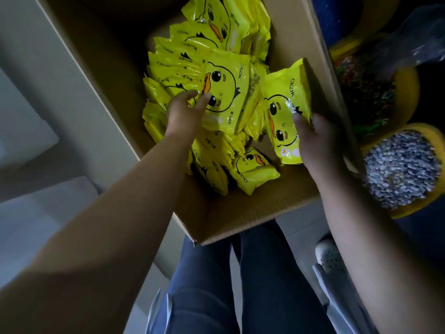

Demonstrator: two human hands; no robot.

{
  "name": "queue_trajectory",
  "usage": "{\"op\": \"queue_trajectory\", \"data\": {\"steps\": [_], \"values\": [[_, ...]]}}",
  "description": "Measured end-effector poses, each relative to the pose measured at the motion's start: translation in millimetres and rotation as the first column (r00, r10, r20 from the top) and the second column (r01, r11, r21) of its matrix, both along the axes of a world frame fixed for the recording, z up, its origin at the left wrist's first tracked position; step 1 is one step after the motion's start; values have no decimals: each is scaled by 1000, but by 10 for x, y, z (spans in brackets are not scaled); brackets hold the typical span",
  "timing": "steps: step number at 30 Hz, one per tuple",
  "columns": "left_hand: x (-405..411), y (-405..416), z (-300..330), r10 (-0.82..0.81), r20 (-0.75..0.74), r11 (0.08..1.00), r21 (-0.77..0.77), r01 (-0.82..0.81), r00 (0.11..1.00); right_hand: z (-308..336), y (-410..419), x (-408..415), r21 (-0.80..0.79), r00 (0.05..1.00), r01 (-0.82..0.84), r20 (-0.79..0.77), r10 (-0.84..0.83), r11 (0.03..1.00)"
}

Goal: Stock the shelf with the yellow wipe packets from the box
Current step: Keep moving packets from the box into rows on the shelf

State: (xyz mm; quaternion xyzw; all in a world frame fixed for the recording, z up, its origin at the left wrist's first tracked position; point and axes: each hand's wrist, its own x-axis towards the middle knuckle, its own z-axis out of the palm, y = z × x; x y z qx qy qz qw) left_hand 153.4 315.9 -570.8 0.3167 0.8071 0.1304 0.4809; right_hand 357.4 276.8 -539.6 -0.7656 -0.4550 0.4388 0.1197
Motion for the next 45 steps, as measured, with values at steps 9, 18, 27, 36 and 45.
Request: {"op": "queue_trajectory", "data": {"steps": [9,18,27,36,45], "values": [[272,338,-311,-317,-119,932,-221,287,941,-48,-77,52,-25,999,18,33,-17,1000],[265,509,-197,-398,-169,917,-43,396,902,-2,-39,128,61,989,-79,130,70,995],[559,743,-543,-627,-62,779,-36,626,777,63,-303,174,24,980,-62,192,56,998],[-156,187,-157,-758,-77,619,-399,677,648,71,-158,174,-13,974,-121,192,121,993],[283,287,-368,-812,57,565,-168,808,581,-15,-131,216,-62,993,-28,117,35,998]]}}
